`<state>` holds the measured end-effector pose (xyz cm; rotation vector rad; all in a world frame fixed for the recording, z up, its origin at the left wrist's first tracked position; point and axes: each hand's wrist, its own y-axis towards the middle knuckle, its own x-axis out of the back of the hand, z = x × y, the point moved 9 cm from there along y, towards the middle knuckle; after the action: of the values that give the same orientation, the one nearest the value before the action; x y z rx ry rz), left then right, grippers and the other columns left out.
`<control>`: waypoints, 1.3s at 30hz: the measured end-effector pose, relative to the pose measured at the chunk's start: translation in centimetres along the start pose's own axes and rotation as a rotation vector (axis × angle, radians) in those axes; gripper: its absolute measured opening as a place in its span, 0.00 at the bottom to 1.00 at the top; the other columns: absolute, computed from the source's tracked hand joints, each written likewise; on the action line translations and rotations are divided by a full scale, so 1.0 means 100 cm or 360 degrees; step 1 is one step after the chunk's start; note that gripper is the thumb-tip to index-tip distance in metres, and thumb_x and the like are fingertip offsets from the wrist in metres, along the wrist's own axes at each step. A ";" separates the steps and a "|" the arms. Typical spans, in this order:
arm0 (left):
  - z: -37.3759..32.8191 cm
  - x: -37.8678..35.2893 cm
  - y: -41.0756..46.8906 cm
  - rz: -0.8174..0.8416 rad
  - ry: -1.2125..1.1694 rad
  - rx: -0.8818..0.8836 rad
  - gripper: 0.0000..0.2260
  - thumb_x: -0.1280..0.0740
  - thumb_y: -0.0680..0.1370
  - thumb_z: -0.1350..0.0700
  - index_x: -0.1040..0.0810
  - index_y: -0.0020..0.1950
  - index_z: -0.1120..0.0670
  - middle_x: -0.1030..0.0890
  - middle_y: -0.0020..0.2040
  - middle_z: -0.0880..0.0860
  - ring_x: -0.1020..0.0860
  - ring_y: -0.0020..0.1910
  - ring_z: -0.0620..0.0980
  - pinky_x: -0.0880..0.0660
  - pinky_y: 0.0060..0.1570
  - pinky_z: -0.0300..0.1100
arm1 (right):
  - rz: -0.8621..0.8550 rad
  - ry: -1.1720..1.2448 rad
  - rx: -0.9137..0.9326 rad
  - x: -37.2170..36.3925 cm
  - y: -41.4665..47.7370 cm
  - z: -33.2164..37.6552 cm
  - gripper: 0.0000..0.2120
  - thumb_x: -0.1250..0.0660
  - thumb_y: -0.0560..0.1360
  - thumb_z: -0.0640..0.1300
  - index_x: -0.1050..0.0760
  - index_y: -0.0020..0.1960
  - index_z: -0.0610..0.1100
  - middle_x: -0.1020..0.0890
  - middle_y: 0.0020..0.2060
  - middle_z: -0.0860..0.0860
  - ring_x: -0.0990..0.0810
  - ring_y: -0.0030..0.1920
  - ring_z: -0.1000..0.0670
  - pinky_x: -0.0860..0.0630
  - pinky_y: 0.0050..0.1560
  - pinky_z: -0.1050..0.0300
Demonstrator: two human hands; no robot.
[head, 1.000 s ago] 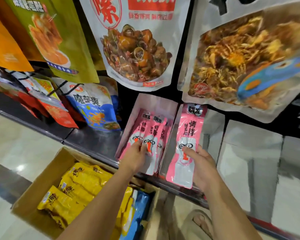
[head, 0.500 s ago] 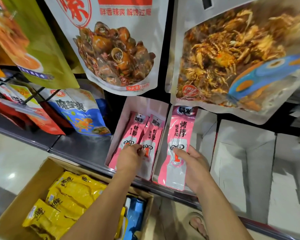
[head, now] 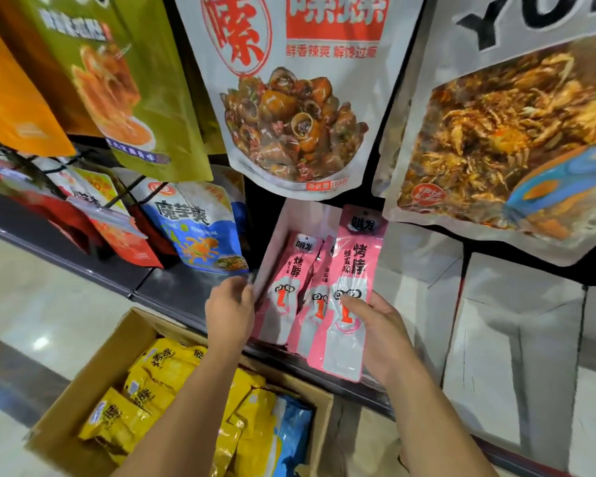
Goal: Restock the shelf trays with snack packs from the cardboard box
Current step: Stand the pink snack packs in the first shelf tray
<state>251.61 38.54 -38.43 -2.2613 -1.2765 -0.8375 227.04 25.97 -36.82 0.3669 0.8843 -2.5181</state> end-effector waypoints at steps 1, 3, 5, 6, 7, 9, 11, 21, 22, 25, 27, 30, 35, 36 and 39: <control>0.011 -0.006 0.000 0.0096 -0.0017 0.0054 0.12 0.35 0.80 0.53 0.20 0.60 0.56 0.16 0.53 0.56 0.19 0.54 0.57 0.25 0.55 0.49 | 0.0001 -0.0009 -0.0001 -0.005 0.002 -0.002 0.10 0.29 0.76 0.35 0.17 0.56 0.40 0.14 0.48 0.41 0.14 0.45 0.44 0.18 0.45 0.52; 0.028 -0.021 -0.003 0.0274 -0.0117 0.0126 0.12 0.37 0.82 0.52 0.19 0.62 0.53 0.16 0.55 0.54 0.20 0.57 0.56 0.25 0.57 0.48 | 0.0001 -0.0032 -0.0012 -0.017 0.008 -0.007 0.08 0.30 0.76 0.35 0.17 0.55 0.40 0.14 0.46 0.42 0.15 0.43 0.45 0.19 0.40 0.55; 0.034 -0.026 -0.004 0.0344 -0.0176 0.0111 0.12 0.39 0.83 0.51 0.18 0.59 0.51 0.16 0.53 0.51 0.20 0.55 0.54 0.25 0.56 0.49 | -0.0012 -0.0069 -0.0028 -0.030 0.017 -0.014 0.08 0.29 0.76 0.36 0.17 0.55 0.40 0.13 0.47 0.43 0.15 0.45 0.44 0.19 0.42 0.54; 0.035 -0.027 -0.003 0.0357 -0.0178 0.0086 0.12 0.39 0.83 0.50 0.18 0.59 0.50 0.16 0.52 0.50 0.20 0.54 0.53 0.25 0.56 0.48 | -0.0029 -0.0090 -0.0043 -0.037 0.022 -0.018 0.08 0.28 0.76 0.37 0.17 0.55 0.40 0.13 0.47 0.43 0.15 0.45 0.45 0.19 0.43 0.54; 0.034 -0.026 -0.002 0.0367 -0.0180 0.0070 0.12 0.39 0.83 0.51 0.18 0.59 0.50 0.16 0.51 0.49 0.20 0.53 0.52 0.25 0.55 0.46 | -0.0045 -0.0118 -0.0056 -0.044 0.028 -0.023 0.08 0.28 0.76 0.38 0.17 0.55 0.40 0.13 0.47 0.44 0.15 0.44 0.45 0.20 0.43 0.54; 0.032 -0.024 0.000 0.0403 -0.0200 0.0044 0.12 0.39 0.83 0.50 0.18 0.58 0.50 0.16 0.50 0.48 0.20 0.51 0.50 0.25 0.53 0.44 | -0.0083 -0.0174 -0.0077 -0.056 0.042 -0.033 0.08 0.28 0.76 0.37 0.18 0.54 0.38 0.13 0.43 0.44 0.15 0.39 0.47 0.20 0.41 0.55; 0.035 -0.025 0.002 0.0467 -0.0254 0.0041 0.12 0.39 0.82 0.48 0.18 0.58 0.48 0.16 0.49 0.47 0.19 0.50 0.49 0.24 0.53 0.45 | -0.0104 -0.0285 -0.0084 -0.068 0.054 -0.040 0.05 0.29 0.76 0.37 0.18 0.52 0.39 0.13 0.39 0.46 0.15 0.35 0.48 0.20 0.37 0.56; 0.047 -0.031 0.007 0.0643 -0.0698 0.0228 0.09 0.33 0.81 0.52 0.15 0.57 0.50 0.14 0.50 0.45 0.18 0.53 0.45 0.23 0.58 0.42 | -0.0222 -0.1222 0.0091 -0.078 0.088 -0.046 0.19 0.24 0.73 0.46 0.21 0.62 0.40 0.16 0.56 0.44 0.17 0.57 0.41 0.21 0.62 0.43; 0.048 -0.032 0.007 0.0653 -0.0709 0.0259 0.09 0.33 0.80 0.52 0.15 0.57 0.50 0.14 0.50 0.45 0.17 0.53 0.45 0.23 0.58 0.42 | -0.0240 -0.1288 0.0114 -0.077 0.087 -0.043 0.23 0.24 0.74 0.46 0.24 0.65 0.38 0.17 0.55 0.46 0.20 0.61 0.41 0.23 0.63 0.45; 0.049 -0.030 0.007 0.0619 -0.0681 0.0360 0.09 0.33 0.80 0.51 0.15 0.56 0.50 0.14 0.47 0.44 0.17 0.47 0.42 0.22 0.53 0.38 | -0.0311 -0.1519 0.0194 -0.077 0.084 -0.038 0.29 0.25 0.74 0.52 0.27 0.70 0.40 0.18 0.51 0.46 0.24 0.64 0.40 0.24 0.63 0.45; 0.049 -0.028 0.006 0.0587 -0.0663 0.0404 0.09 0.32 0.79 0.50 0.14 0.55 0.49 0.14 0.46 0.44 0.17 0.45 0.42 0.21 0.54 0.39 | -0.0311 -0.1643 0.0219 -0.080 0.080 -0.038 0.26 0.26 0.74 0.55 0.25 0.68 0.45 0.18 0.48 0.48 0.20 0.58 0.41 0.22 0.59 0.46; 0.047 -0.023 0.002 0.0567 -0.0575 0.0447 0.08 0.33 0.80 0.51 0.14 0.53 0.49 0.14 0.44 0.46 0.18 0.42 0.44 0.21 0.51 0.42 | -0.0296 -0.1714 0.0229 -0.083 0.075 -0.037 0.20 0.27 0.75 0.55 0.23 0.61 0.45 0.17 0.41 0.49 0.17 0.46 0.46 0.22 0.48 0.52; 0.029 0.000 -0.015 0.0645 -0.0353 0.0302 0.12 0.35 0.81 0.53 0.21 0.63 0.52 0.16 0.54 0.47 0.19 0.50 0.45 0.22 0.53 0.39 | -0.0228 -0.1872 0.0224 -0.089 0.060 -0.031 0.28 0.29 0.74 0.58 0.28 0.68 0.45 0.18 0.56 0.44 0.19 0.55 0.43 0.22 0.53 0.51; 0.026 0.009 -0.018 0.0637 -0.0236 0.0250 0.14 0.35 0.81 0.53 0.23 0.66 0.52 0.18 0.58 0.47 0.19 0.55 0.46 0.23 0.57 0.41 | -0.0212 -0.1925 0.0237 -0.092 0.055 -0.028 0.29 0.30 0.75 0.57 0.29 0.70 0.44 0.19 0.57 0.43 0.19 0.55 0.42 0.23 0.52 0.51; 0.015 0.036 -0.032 0.0620 0.0034 0.0124 0.19 0.36 0.80 0.52 0.27 0.71 0.52 0.21 0.66 0.49 0.22 0.62 0.48 0.27 0.65 0.44 | -0.0156 -0.2127 0.0295 -0.102 0.031 -0.019 0.30 0.32 0.78 0.54 0.34 0.75 0.43 0.25 0.65 0.42 0.23 0.63 0.40 0.24 0.60 0.49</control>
<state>250.71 43.31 -36.93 -2.3217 -0.8021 -0.6535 237.62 28.30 -36.03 -1.1985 0.1055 -2.1843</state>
